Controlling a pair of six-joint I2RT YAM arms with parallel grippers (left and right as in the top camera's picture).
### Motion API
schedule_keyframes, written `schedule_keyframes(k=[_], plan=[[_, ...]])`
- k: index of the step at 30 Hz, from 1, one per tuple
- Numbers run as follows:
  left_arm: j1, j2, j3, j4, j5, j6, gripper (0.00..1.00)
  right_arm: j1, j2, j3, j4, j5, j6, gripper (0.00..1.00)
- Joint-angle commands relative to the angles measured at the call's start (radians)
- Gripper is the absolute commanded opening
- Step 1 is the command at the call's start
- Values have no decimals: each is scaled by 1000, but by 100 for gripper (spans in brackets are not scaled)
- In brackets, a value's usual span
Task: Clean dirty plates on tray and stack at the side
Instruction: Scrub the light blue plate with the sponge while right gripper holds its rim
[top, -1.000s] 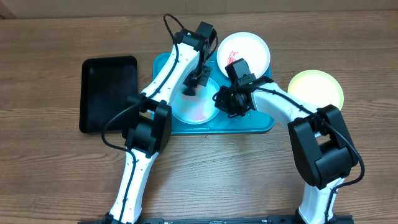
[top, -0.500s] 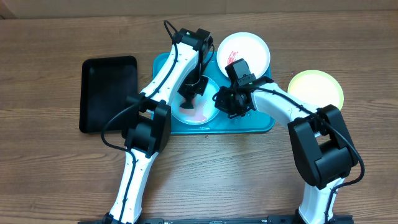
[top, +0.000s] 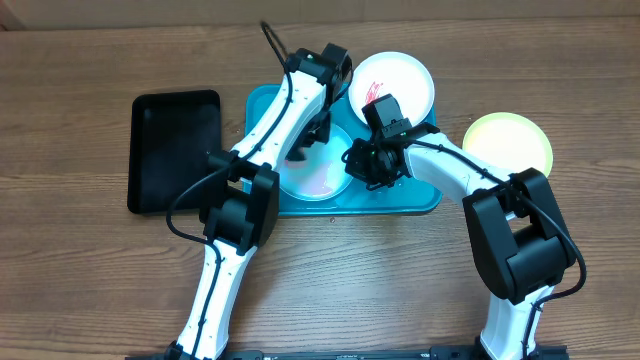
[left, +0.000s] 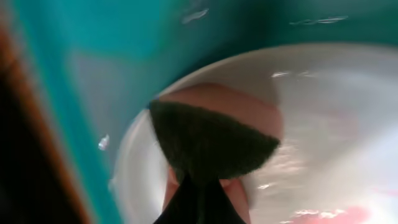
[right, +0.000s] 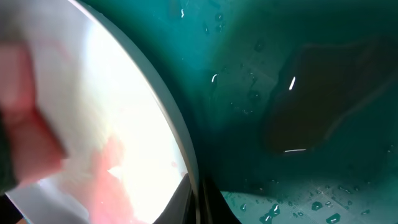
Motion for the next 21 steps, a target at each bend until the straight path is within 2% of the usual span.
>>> schedule_keyframes(k=[1,5,8,12,15,21], plan=[[2,16,2,-54,-133,-222,4,5,4,8,2,-2,-7,4],[-4,16,2,-102,-58,-192,4,5,4,8,2,-3,-7,4],[-15,16,2,-76,60,-44,4,5,4,8,2,-9,-8,4],[-24,16,2,-38,129,76,4,5,4,8,-1,-10,-11,4],[-24,16,1,-45,129,92,4,5,4,8,-2,-10,-12,4],[-23,16,-61,-75,120,34,4,5,4,8,-4,-10,-15,4]])
